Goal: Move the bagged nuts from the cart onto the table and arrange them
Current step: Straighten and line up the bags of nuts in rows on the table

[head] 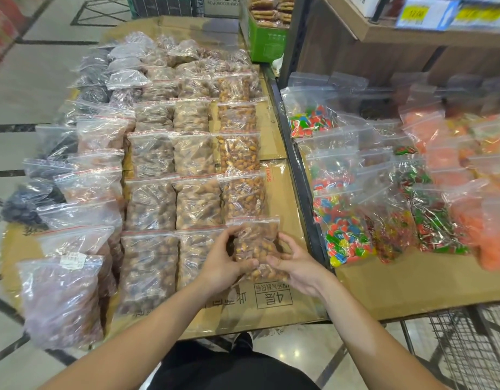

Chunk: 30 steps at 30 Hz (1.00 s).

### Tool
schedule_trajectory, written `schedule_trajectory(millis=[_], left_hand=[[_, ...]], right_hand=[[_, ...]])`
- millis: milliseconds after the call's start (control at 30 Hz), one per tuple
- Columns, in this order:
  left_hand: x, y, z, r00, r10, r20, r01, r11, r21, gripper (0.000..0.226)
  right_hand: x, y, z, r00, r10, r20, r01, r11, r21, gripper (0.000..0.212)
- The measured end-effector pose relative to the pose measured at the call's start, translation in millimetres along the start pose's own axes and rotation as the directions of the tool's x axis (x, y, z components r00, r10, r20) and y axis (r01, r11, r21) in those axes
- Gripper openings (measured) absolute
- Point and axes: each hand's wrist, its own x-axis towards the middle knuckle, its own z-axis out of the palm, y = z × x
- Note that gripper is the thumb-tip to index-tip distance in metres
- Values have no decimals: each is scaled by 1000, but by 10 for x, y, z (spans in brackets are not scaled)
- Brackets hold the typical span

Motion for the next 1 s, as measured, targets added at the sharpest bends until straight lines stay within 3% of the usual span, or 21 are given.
schedule_trajectory(millis=[67, 200, 300, 367, 433, 567, 667, 733, 800, 900, 1000], left_hand=[[5, 3, -4, 1000, -3, -6, 3, 1000, -4, 90], [3, -23, 38, 998, -54, -12, 54, 999, -5, 85], [11, 0, 47, 997, -35, -75, 35, 999, -2, 60], [15, 12, 43, 998, -2, -65, 4, 1000, 20, 68], [-1, 13, 38, 998, 12, -59, -10, 999, 31, 73], [-71, 29, 30, 995, 24, -98, -29, 998, -53, 63], [-101, 41, 17, 995, 12, -98, -24, 993, -116, 59], [-126, 82, 1, 991, 19, -129, -25, 999, -45, 55], [-123, 126, -8, 992, 56, -110, -36, 983, 180, 56], [-116, 209, -5, 994, 103, 22, -99, 846, 524, 56], [-111, 261, -39, 980, 177, 92, -188, 662, 726, 50]], right_hand=[[-9, -29, -5, 998, 54, -27, -56, 995, -84, 76], [-48, -82, 105, 995, 9, -104, -33, 971, -239, 43], [-61, 28, 91, 993, -86, -75, 76, 988, -137, 54], [-81, 135, 39, 991, -129, -39, 129, 992, -5, 72], [-85, 221, 8, 991, -133, -35, 134, 990, 50, 77], [-71, 222, 123, 996, -23, -85, 31, 995, 96, 52], [-56, 111, 192, 990, -38, -138, 31, 998, -52, 38], [-42, 32, 198, 982, -99, -163, 65, 977, -203, 41], [-22, -20, 209, 975, -159, -154, 88, 917, -390, 41], [27, 2, 194, 974, -186, -132, 68, 789, -610, 41], [20, 62, 163, 980, -166, -114, 37, 707, -706, 61]])
